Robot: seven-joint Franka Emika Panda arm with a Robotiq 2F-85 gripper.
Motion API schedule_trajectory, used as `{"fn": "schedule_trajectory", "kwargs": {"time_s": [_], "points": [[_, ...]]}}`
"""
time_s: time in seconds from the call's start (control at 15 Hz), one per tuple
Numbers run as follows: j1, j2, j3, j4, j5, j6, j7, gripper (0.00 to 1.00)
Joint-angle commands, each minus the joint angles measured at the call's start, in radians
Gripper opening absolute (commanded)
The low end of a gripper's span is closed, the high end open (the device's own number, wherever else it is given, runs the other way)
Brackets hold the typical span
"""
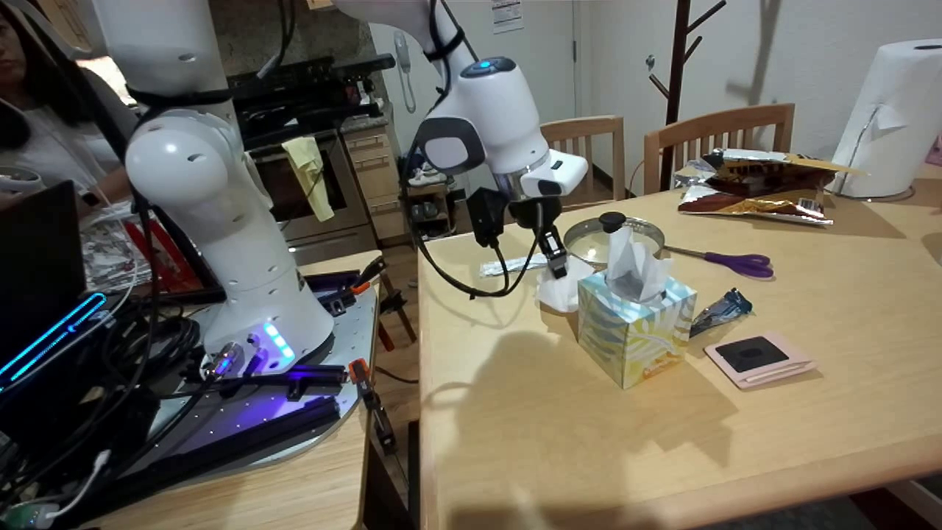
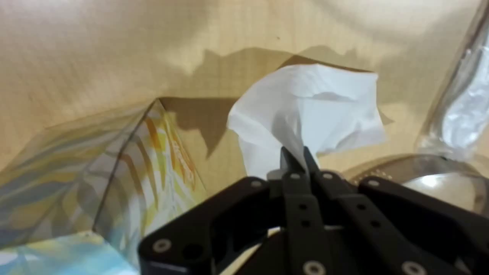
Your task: Put a tissue on the table then put the pack on the table on it
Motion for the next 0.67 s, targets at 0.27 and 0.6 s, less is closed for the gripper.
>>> {"fn": "schedule_trajectory", "kwargs": {"time_s": [0.27, 0.6], "points": [[-0.162, 0.051, 0.084, 0.017, -0.518, -0.038, 0.363, 0.57], [-0.25, 0.023, 0.176, 0.023, -0.563, -0.074, 0.432, 0.89]]}}
